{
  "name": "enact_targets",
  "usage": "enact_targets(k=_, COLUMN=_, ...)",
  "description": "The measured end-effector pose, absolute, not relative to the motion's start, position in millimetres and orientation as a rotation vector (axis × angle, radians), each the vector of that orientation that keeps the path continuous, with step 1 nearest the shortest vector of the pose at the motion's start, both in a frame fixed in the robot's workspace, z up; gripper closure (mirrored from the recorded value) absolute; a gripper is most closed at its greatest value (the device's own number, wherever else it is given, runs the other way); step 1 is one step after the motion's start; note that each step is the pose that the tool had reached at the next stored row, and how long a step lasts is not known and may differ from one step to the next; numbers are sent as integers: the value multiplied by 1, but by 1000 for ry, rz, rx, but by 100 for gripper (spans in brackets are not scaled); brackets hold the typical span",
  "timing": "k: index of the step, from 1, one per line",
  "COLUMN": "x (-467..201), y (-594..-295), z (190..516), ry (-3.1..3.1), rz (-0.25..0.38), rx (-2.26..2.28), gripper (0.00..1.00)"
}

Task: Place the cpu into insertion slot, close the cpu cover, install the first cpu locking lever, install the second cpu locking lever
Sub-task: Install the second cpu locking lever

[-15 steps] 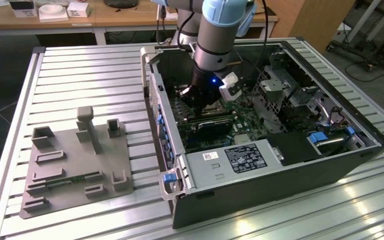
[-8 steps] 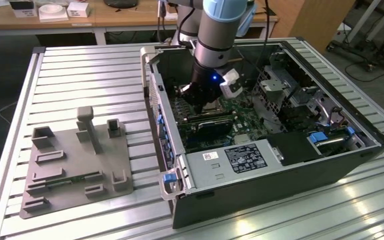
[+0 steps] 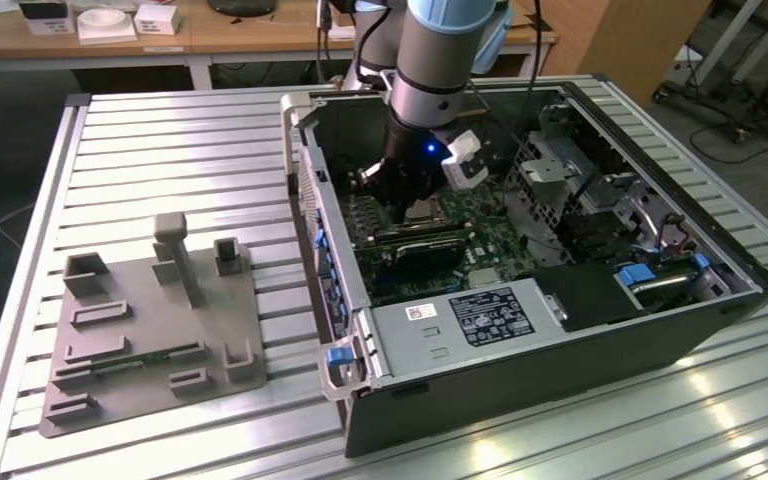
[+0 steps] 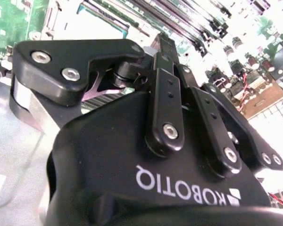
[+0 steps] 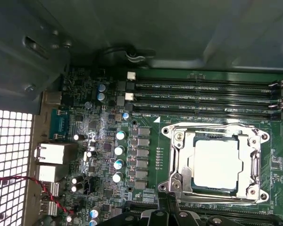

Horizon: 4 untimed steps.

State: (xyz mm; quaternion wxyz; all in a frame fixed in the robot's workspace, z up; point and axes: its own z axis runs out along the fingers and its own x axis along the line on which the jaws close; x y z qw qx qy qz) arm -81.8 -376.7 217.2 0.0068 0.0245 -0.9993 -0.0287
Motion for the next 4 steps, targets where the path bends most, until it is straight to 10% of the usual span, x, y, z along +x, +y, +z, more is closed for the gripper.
enact_targets(k=4, x=-82, y=-377, z=217, ry=-3128, rz=-90, rx=77, gripper=90)
